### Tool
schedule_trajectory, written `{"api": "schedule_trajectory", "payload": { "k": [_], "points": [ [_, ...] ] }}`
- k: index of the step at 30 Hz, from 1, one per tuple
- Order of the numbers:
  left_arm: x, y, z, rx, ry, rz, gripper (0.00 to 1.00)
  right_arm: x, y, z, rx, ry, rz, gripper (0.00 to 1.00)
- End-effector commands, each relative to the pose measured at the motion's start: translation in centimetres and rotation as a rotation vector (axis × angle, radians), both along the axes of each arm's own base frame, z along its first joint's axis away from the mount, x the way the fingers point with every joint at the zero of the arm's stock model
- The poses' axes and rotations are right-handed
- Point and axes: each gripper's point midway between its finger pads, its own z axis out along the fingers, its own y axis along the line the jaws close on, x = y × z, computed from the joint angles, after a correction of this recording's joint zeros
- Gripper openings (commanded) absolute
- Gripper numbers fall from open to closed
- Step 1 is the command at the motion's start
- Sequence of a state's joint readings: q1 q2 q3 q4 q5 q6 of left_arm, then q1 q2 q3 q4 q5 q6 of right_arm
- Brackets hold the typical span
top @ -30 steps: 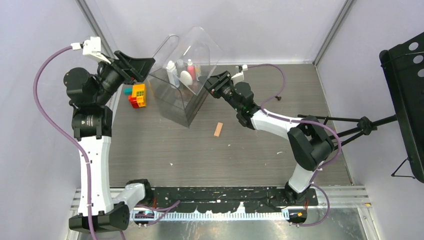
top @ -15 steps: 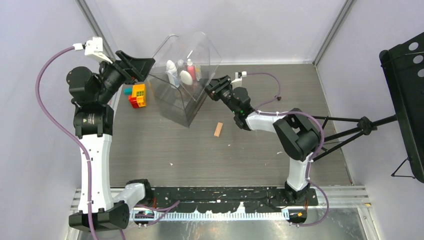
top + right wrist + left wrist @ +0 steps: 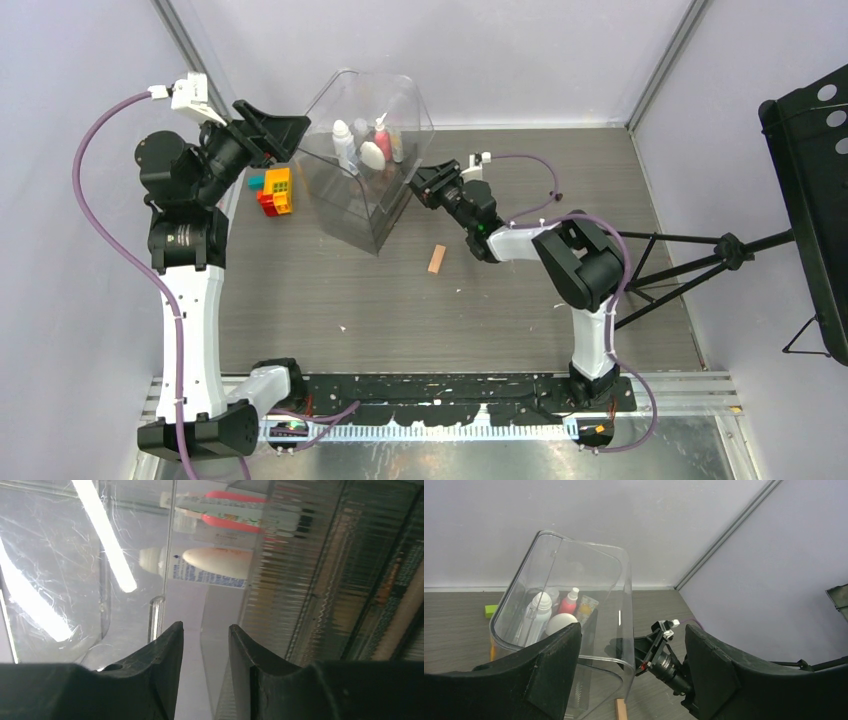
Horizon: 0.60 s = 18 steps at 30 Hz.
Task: Organize the makeup
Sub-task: Close the storage box at the center of the board.
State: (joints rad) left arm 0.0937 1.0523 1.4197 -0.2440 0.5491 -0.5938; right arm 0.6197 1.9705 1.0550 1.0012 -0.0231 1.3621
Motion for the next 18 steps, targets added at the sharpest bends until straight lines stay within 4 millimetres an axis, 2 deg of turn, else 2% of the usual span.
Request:
{"api": "schedule_trajectory", "payload": {
  "k": [1,13,18],
  "points": [
    [0.0,0.1,0.6,0.012,-0.035,0.011,0.77,1.2,0.3,2.1,0.072,-0.070,-0.017,0.44],
    [-0.2,0.1,0.5,0.019,-0.037,0.011,0.78,2.1,0.9,-0.2,0.049,-0.024,-0.019,0.43],
    [-0.2,0.1,0.2,0.023,-0.034,0.012,0.78,1.9,0.7,-0.9,0.027,-0.022,-0.022,0.43]
  ]
}}
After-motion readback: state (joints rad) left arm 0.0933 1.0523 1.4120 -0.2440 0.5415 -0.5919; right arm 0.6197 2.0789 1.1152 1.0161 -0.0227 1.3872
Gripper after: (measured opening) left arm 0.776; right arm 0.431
